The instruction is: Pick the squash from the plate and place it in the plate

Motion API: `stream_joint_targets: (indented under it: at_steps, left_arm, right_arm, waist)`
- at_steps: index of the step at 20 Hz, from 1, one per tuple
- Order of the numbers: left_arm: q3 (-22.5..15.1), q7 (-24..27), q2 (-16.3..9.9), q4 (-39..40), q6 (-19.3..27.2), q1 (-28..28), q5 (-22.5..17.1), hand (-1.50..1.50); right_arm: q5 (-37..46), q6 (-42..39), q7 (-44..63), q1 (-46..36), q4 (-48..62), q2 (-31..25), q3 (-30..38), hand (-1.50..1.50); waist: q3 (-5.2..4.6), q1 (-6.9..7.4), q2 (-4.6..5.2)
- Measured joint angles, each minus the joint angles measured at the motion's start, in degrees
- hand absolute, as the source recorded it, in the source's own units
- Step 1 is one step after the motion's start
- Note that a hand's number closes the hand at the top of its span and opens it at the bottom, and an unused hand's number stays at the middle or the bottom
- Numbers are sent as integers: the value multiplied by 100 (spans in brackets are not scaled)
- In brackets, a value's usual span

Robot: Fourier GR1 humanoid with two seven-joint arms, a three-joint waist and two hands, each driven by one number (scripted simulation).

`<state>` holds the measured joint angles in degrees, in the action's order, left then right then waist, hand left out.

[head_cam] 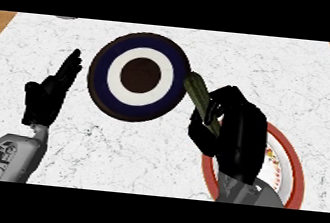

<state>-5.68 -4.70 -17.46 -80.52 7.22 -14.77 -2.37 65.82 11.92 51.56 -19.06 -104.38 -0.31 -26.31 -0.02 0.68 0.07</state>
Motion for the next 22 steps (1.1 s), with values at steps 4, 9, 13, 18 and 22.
stream_joint_targets:
  at_steps: [4,9,13,18,22]
  left_arm:
    - [9,1,78,82,-20,-90,63,0]
    - [35,41,140,155,-60,-165,124,0]
    - [-8,44,257,201,-65,-242,176,0]
    - [10,80,268,290,-159,-334,185,0]
    - [-12,38,297,294,-224,-426,191,0]
  right_arm:
    - [-653,337,189,-1048,1002,15,47,150]
    - [-1446,958,133,-2155,2379,21,17,150]
    - [-2029,1389,33,-2982,3623,23,-115,150]
    - [-2542,1429,-23,-3804,5102,25,-279,150]
    - [-3304,1802,-200,-3977,5800,23,-357,-150]
  waist:
    - [0,34,12]
    - [0,88,25]
    - [0,149,41]
    - [-3,266,74]
    - [-1,365,100]
